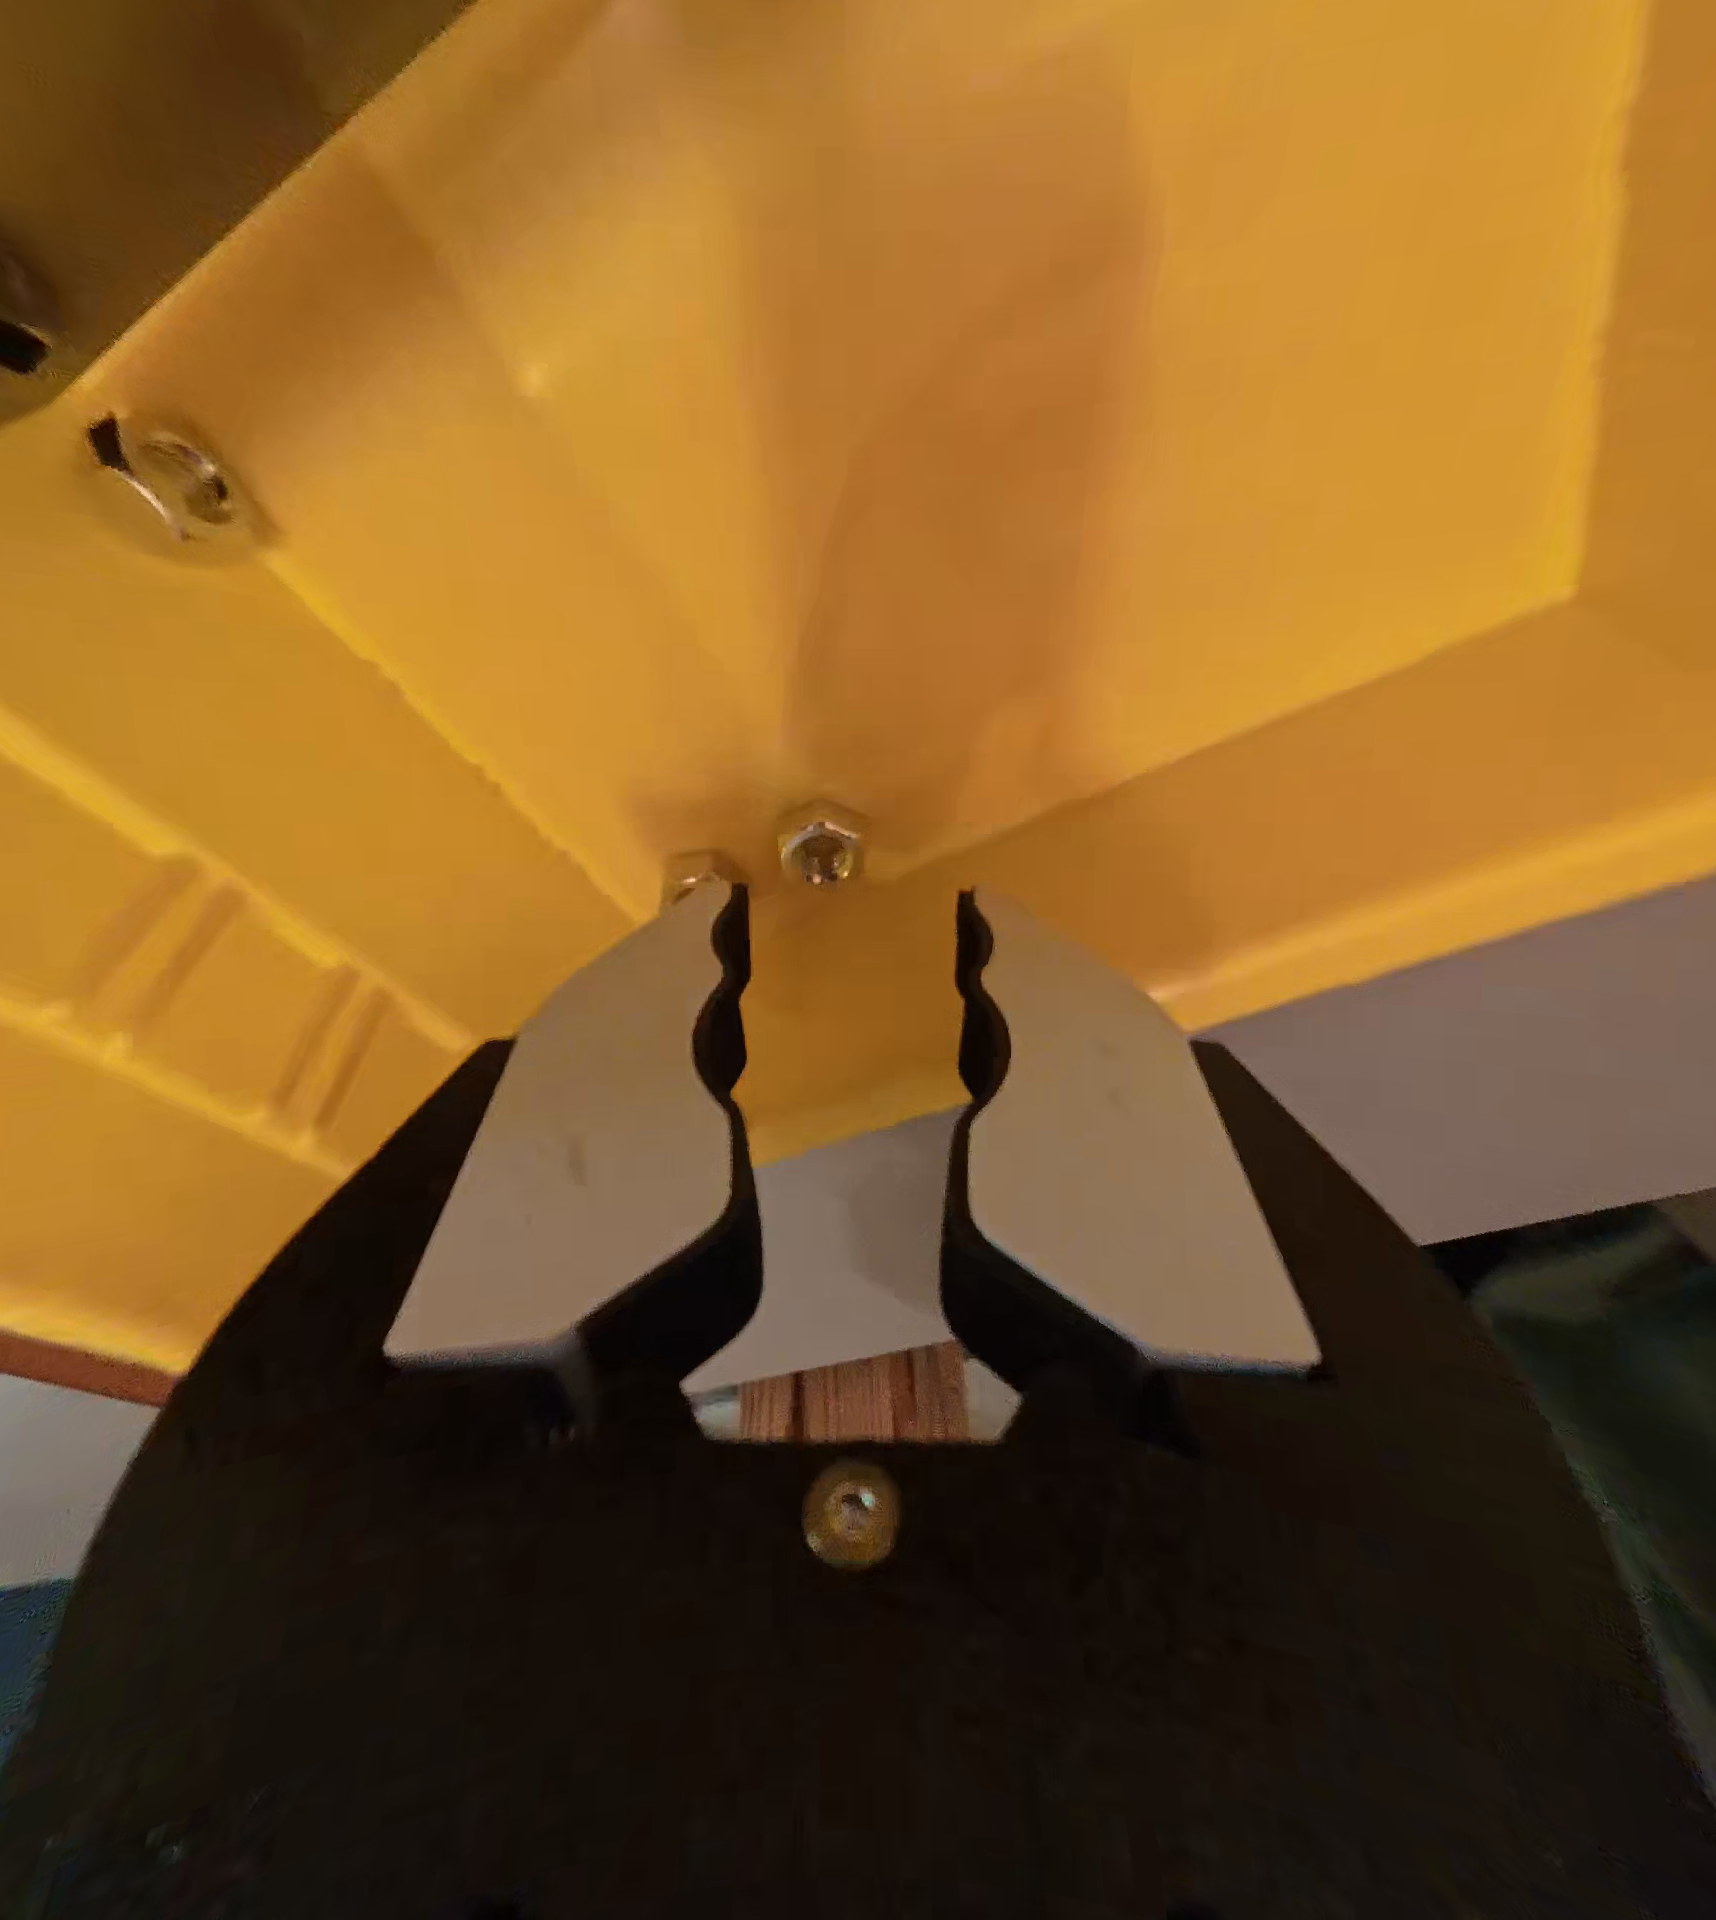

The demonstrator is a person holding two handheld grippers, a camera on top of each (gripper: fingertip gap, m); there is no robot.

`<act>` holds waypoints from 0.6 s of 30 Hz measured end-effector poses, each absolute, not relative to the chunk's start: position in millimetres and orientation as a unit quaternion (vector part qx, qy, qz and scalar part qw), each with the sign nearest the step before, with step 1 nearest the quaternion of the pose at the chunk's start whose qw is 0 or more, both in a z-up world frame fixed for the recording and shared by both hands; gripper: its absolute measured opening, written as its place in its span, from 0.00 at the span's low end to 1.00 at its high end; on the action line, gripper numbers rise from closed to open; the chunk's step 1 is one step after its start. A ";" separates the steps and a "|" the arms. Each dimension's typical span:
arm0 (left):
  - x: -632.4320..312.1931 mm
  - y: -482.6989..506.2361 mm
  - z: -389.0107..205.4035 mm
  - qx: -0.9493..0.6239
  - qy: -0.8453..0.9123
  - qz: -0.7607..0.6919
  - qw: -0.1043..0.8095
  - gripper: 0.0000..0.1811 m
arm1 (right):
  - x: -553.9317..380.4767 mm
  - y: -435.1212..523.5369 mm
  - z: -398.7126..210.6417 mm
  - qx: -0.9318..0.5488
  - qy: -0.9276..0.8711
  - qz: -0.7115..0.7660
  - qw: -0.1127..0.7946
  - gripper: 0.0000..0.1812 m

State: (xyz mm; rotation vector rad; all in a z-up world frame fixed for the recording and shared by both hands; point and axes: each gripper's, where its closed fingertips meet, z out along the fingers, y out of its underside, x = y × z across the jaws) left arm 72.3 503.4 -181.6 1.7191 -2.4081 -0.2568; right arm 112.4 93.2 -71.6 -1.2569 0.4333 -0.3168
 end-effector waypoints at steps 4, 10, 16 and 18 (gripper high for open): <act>70.3 507.1 -189.7 0.592 -0.790 -0.122 0.104 0.20 | 111.8 92.0 -70.7 -0.577 0.199 -0.143 0.779 0.36; 65.9 513.2 -197.8 0.620 -0.761 -0.149 0.122 0.16 | 108.6 94.5 -70.6 -0.583 0.187 -0.156 0.775 0.36; 71.4 508.5 -203.6 0.634 -0.752 -0.123 0.133 0.09 | 102.7 101.9 -72.8 -0.601 0.164 -0.173 0.763 0.36; 73.7 507.4 -203.4 0.622 -0.765 -0.108 0.124 0.09 | 101.9 103.4 -73.5 -0.605 0.160 -0.178 0.759 0.36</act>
